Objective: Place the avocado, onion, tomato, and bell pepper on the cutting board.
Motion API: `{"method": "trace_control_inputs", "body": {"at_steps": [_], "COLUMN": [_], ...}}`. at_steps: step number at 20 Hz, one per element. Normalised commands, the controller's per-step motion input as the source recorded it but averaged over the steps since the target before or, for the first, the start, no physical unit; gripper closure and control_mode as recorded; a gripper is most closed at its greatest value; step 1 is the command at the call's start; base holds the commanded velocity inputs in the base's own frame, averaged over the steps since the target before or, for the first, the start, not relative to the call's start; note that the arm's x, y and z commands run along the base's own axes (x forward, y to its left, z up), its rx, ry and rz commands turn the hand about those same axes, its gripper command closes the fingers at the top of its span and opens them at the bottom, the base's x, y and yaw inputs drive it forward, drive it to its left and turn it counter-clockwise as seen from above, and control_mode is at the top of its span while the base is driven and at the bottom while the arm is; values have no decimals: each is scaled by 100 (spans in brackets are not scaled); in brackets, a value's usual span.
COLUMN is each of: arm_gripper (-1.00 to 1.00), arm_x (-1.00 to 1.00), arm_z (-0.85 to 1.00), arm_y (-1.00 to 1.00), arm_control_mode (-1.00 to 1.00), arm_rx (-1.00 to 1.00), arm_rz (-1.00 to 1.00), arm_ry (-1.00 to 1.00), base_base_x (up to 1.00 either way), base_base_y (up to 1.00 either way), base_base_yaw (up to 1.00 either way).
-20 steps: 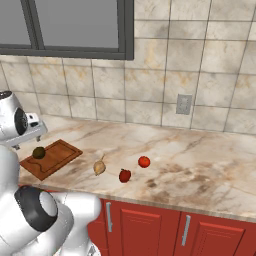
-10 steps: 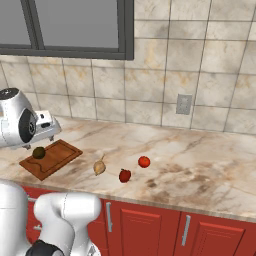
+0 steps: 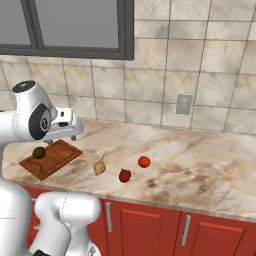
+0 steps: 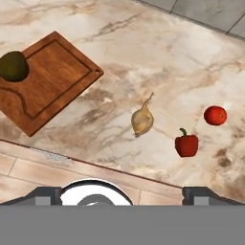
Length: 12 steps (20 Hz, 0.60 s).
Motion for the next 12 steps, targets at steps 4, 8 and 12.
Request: {"method": "trace_control_inputs", "body": {"at_steps": [4,8,12], "arm_gripper": [-100,-100,-100], "arm_x": [8,6,5], "arm_z": [8,-2,-21], "arm_y": [-59,-28,-2], "arm_control_mode": [-100,-100,-100], "arm_rx": [1,2,1], "arm_rz": [-28,-4,2], "arm_ry": [15,9,3], "base_base_x": [0,0,0], "base_base_y": [0,0,0], "base_base_yaw": [0,0,0]}}
